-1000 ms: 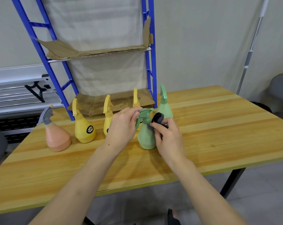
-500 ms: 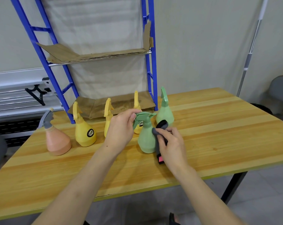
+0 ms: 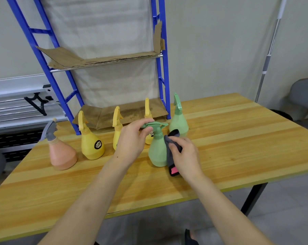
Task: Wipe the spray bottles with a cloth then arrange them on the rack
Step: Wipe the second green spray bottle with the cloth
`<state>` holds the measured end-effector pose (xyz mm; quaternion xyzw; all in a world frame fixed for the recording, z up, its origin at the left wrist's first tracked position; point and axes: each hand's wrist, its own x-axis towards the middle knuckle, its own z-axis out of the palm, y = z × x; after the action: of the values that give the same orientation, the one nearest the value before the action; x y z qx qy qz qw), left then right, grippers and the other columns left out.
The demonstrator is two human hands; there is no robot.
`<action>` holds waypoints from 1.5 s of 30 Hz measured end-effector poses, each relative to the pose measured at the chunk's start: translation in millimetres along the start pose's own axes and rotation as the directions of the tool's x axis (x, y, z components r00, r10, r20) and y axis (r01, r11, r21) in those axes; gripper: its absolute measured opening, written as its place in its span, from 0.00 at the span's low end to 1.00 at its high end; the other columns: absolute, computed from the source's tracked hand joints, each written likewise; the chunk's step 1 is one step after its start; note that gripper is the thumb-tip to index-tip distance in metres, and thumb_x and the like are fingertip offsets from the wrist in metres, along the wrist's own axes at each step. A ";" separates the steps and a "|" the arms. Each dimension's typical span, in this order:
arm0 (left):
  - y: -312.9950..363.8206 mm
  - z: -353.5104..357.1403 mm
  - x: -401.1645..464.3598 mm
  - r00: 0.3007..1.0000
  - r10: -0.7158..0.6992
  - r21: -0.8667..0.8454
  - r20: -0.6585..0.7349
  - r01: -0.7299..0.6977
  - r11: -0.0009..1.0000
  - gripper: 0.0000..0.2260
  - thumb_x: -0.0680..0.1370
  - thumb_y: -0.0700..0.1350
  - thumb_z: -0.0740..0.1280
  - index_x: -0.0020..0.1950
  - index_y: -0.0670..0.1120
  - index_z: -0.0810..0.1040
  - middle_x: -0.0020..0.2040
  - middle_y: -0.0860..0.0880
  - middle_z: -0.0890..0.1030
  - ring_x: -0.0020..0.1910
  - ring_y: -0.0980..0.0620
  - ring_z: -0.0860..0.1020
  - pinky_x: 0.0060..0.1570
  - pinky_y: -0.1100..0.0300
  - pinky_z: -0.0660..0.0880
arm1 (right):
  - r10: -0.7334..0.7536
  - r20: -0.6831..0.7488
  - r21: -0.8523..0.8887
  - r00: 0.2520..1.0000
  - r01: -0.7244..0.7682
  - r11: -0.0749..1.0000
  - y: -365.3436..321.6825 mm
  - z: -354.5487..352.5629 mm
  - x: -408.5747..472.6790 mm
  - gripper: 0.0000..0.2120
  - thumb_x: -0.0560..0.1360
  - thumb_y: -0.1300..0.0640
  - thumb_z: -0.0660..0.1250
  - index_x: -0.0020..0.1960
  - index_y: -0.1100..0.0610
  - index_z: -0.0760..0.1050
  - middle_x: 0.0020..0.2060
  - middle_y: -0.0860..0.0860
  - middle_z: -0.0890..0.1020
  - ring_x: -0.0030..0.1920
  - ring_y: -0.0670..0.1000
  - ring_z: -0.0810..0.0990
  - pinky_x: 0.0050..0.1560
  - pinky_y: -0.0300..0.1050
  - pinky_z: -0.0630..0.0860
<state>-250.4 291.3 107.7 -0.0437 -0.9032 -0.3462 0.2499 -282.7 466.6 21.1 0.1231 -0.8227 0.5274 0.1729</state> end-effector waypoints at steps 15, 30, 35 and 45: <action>4.3 -5.1 -0.3 0.998 -0.060 0.025 0.000 0.060 0.998 0.12 0.82 0.48 0.69 0.64 0.56 0.83 0.55 0.57 0.86 0.54 0.59 0.80 0.51 0.73 0.71 | -0.195 -0.192 -0.034 0.962 0.192 0.981 -18.8 11.4 -14.5 0.11 0.79 0.56 0.71 0.61 0.49 0.84 0.47 0.44 0.78 0.47 0.45 0.79 0.47 0.46 0.80; 10.5 -4.0 -6.8 1.000 -0.005 0.156 -0.005 0.006 0.988 0.11 0.81 0.49 0.68 0.63 0.59 0.83 0.46 0.54 0.86 0.45 0.50 0.81 0.53 0.48 0.79 | -0.405 -0.164 -0.250 0.899 0.360 0.899 -20.3 -0.4 -19.3 0.10 0.81 0.56 0.68 0.59 0.51 0.84 0.50 0.51 0.76 0.48 0.53 0.77 0.43 0.52 0.78; 8.3 -3.3 -5.4 1.000 -0.019 0.154 0.017 0.016 0.988 0.11 0.82 0.51 0.68 0.63 0.61 0.82 0.47 0.56 0.86 0.45 0.50 0.82 0.51 0.48 0.80 | -0.241 -0.109 -0.125 0.964 0.227 0.966 -20.1 -7.1 -8.4 0.11 0.81 0.57 0.67 0.61 0.51 0.84 0.51 0.47 0.79 0.49 0.50 0.79 0.50 0.51 0.79; -0.9 -2.4 -2.6 0.997 -0.071 0.026 0.042 0.070 0.997 0.10 0.82 0.49 0.68 0.61 0.62 0.82 0.52 0.60 0.84 0.46 0.55 0.81 0.50 0.47 0.80 | 0.070 0.121 0.066 0.990 -0.078 0.995 -11.6 -16.6 -4.5 0.16 0.81 0.58 0.67 0.67 0.48 0.81 0.56 0.48 0.81 0.58 0.47 0.78 0.61 0.42 0.74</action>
<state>-247.3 289.3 107.5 -0.0162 -0.9134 -0.3428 0.2188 -271.5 477.0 35.2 0.1298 -0.8163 0.5541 0.0995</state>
